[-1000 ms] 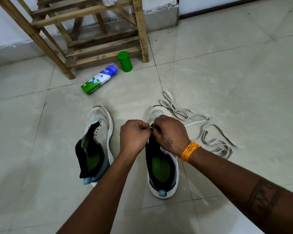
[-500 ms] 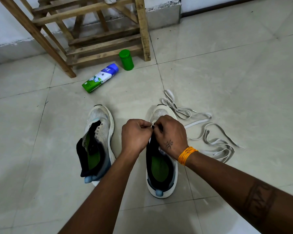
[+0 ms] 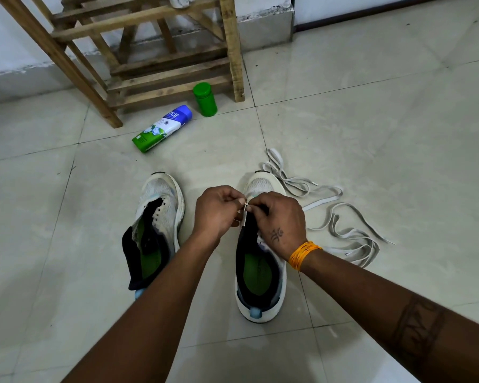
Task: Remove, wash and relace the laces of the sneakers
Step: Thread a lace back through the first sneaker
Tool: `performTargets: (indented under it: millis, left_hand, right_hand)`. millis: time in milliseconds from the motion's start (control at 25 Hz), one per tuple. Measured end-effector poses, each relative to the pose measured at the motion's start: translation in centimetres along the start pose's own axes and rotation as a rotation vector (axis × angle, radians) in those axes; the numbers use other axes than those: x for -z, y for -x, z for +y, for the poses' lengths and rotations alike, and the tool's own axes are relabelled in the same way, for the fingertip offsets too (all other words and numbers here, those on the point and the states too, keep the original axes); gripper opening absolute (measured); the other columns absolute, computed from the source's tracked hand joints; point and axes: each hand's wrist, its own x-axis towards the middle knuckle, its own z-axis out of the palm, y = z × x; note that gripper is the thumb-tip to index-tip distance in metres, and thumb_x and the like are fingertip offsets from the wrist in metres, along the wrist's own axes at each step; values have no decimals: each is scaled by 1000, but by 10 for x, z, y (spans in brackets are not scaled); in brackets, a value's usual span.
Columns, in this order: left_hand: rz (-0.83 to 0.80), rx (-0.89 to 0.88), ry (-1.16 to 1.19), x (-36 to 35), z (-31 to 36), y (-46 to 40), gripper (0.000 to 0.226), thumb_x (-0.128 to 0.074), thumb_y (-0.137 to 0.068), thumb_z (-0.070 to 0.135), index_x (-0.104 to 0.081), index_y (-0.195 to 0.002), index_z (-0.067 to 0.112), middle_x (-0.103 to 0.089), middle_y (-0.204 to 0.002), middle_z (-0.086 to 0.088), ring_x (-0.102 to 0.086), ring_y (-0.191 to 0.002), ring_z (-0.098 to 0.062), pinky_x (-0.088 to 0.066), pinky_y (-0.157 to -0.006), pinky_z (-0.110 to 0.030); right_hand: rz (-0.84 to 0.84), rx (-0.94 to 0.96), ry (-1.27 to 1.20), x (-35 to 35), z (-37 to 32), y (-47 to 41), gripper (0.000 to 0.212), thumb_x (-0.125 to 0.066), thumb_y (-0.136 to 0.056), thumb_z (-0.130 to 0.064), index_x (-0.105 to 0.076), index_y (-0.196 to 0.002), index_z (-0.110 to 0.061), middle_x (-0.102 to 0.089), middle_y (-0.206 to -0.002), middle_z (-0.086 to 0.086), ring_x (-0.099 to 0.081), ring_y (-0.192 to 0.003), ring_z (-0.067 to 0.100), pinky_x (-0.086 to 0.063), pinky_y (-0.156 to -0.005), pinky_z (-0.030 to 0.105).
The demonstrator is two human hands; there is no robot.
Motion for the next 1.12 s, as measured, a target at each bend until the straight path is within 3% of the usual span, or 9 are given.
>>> performTargets:
  millis: [240,400,600,640,720,800,880,1000,1120]
  left_hand:
    - [200,282,309,-7,-15,-8,18,-43,-98,0,-57,-88,4,-59,-79,-12,-70,-52,-22,-54,-48,-28]
    - [350,449,323,-6,-31,-15,14,-47,-85,9,-57,-75,6,-64,-73,-12,-72,-73,-34,-59,-64,-40]
    - [548,514,500,-1,-31,3,23,-39,-93,5,-56,-77,5,-60,-41,-1,-62,-37,-16,-52,-61,-34]
    - [537,485,393,-1,-37,1,23,-41,-90,11,-61,-82,5,-66,-50,-3,-65,-43,-19,-53,-66,-34]
    - [502,293,-14,-1,-40,4,26,-49,-89,20,-71,-100,14,-72,-91,-2,-70,-79,-22,-53,-83,-30]
    - [387,-128,-247,-9,-44,7,32,-59,-92,13,-71,-121,19,-63,-118,0,-63,-102,-18,-46,-95,-25]
    - [226,-399,-241,-16,-41,3,34,-64,-91,6,-74,-120,18,-70,-115,0,-67,-100,-15,-52,-96,-30]
    - [186,-450,-219,-13,-35,-14,11,-73,-88,13,-80,-90,21,-75,-83,10,-70,-79,-6,-57,-78,-36]
    - [150,-502,-263,-11,-29,-22,6,-76,-87,16,-79,-84,21,-73,-77,12,-67,-74,-5,-56,-73,-34]
  right_hand:
    - [-82,22,-13,31,-11,27,28,-70,-80,-39,-72,-105,-27,-59,-98,-3,-53,-99,20,-41,-85,28]
    - [-23,46,182,40,-8,60,44,-50,-82,-27,-66,-123,-26,-52,-101,0,-46,-96,23,-47,-80,42]
    - [110,-36,36,37,-7,65,41,-49,-90,-13,-61,-129,-21,-50,-101,-2,-52,-85,20,-49,-71,37]
    - [126,-28,23,37,-6,64,40,-52,-91,-10,-61,-128,-20,-50,-102,-1,-53,-85,21,-48,-71,36]
    - [139,-11,16,37,-3,57,37,-56,-91,-9,-62,-127,-18,-53,-104,1,-56,-87,23,-48,-71,35]
    - [143,-4,29,36,0,51,32,-59,-93,-12,-64,-124,-17,-55,-105,2,-58,-88,24,-48,-71,35]
    - [159,9,36,34,3,50,28,-61,-95,-16,-65,-123,-17,-56,-104,2,-59,-90,24,-49,-72,36]
    - [168,15,20,33,5,51,27,-61,-96,-17,-65,-123,-17,-57,-104,2,-59,-92,24,-51,-75,39]
    - [164,13,20,34,6,49,28,-62,-96,-15,-65,-124,-17,-57,-105,2,-59,-94,24,-52,-76,40]
